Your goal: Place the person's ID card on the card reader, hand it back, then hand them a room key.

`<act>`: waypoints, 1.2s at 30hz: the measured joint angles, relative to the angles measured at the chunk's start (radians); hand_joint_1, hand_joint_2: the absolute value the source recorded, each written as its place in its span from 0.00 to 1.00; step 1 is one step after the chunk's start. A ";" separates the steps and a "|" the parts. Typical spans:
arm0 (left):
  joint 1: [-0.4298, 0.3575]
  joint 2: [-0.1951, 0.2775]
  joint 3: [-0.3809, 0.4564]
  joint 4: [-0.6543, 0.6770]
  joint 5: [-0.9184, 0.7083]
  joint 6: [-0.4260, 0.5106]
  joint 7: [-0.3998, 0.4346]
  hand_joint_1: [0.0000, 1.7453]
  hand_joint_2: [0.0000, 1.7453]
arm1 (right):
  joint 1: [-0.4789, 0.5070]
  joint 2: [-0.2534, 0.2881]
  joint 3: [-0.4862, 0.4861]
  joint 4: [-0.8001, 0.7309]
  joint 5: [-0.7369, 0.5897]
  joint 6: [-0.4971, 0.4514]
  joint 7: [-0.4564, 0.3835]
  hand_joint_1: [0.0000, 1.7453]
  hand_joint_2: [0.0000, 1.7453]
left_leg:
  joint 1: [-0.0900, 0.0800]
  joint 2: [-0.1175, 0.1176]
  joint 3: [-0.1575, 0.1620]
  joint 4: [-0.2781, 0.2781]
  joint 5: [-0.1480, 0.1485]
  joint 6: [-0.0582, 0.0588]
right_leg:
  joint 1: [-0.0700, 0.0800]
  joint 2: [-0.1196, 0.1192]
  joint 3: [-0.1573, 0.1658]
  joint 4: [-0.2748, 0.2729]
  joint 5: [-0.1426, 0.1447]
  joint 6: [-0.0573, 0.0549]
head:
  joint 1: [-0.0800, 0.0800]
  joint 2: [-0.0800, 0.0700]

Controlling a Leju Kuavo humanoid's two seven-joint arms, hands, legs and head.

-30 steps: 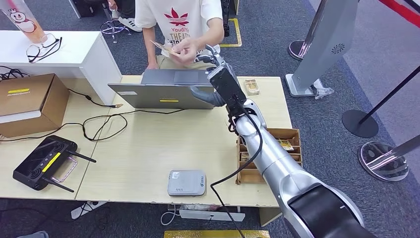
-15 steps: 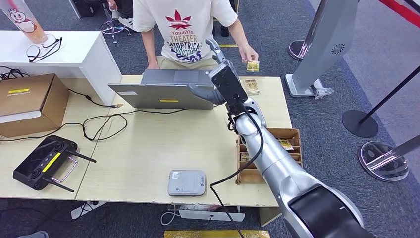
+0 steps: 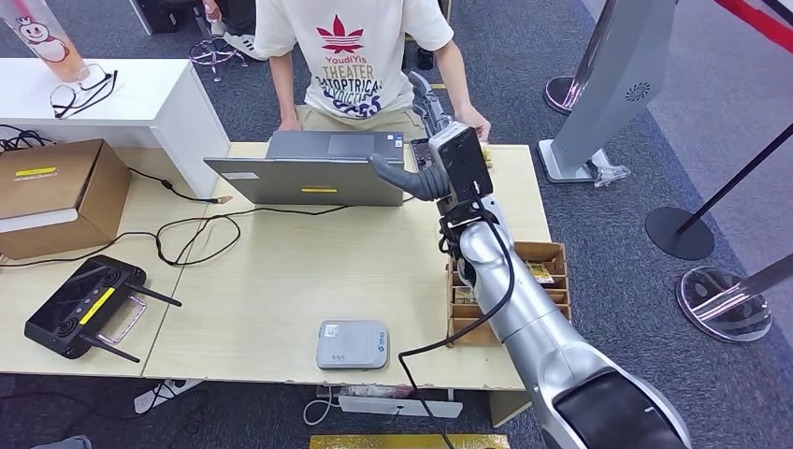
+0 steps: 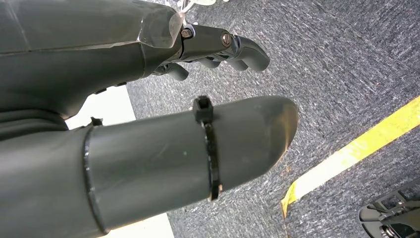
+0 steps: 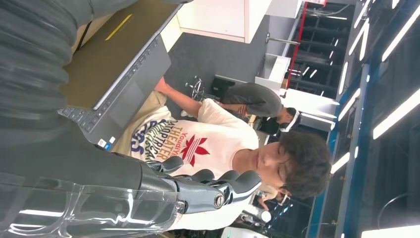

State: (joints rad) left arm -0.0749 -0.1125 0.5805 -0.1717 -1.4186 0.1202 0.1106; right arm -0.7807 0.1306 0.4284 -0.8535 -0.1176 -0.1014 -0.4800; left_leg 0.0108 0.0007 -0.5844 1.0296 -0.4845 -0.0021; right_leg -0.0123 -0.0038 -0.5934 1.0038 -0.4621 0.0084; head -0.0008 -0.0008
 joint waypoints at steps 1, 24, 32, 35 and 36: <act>0.000 0.000 0.000 0.000 0.002 0.000 0.000 0.00 0.00 | 0.003 -0.001 -0.002 -0.006 -0.006 0.004 0.000 0.00 1.00 | 0.000 0.000 0.000 0.000 0.000 0.000 | 0.000 0.000 0.000 0.000 0.000 0.000 | 0.000 0.000; 0.016 -0.001 0.000 0.000 0.026 0.019 0.000 0.00 0.00 | 0.383 -0.158 -0.134 -0.539 0.199 -0.132 -0.023 0.00 1.00 | 0.000 0.000 0.000 0.000 -0.001 0.000 | 0.000 -0.001 0.000 -0.001 -0.001 0.001 | 0.000 0.000; 0.023 -0.013 0.001 0.000 0.049 0.070 0.022 0.00 0.00 | 0.560 -0.196 -0.184 -0.680 0.343 -0.187 -0.022 0.00 1.00 | 0.000 -0.001 -0.001 0.000 -0.001 0.001 | 0.000 -0.001 0.000 -0.001 -0.001 0.001 | 0.000 0.000; 0.025 -0.019 0.001 0.000 0.049 0.074 0.026 0.00 0.00 | 0.625 -0.210 -0.208 -0.732 0.379 -0.204 -0.015 0.00 1.00 | 0.000 -0.001 -0.001 0.000 -0.002 0.001 | 0.000 -0.001 0.000 -0.001 -0.001 0.001 | 0.000 0.000; 0.025 -0.020 0.001 0.000 0.049 0.074 0.027 0.00 0.00 | 0.645 -0.214 -0.215 -0.747 0.390 -0.207 -0.013 0.00 1.00 | -0.001 -0.001 -0.001 0.000 -0.002 0.001 | 0.000 -0.001 0.000 -0.001 -0.001 0.001 | 0.000 0.000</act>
State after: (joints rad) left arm -0.0496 -0.1322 0.5818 -0.1717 -1.3695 0.1938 0.1380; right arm -0.1360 -0.0832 0.2133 -1.6005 0.2724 -0.3084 -0.4932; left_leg 0.0103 0.0001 -0.5852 1.0296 -0.4864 -0.0011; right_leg -0.0126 -0.0052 -0.5934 1.0029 -0.4630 0.0092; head -0.0007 -0.0008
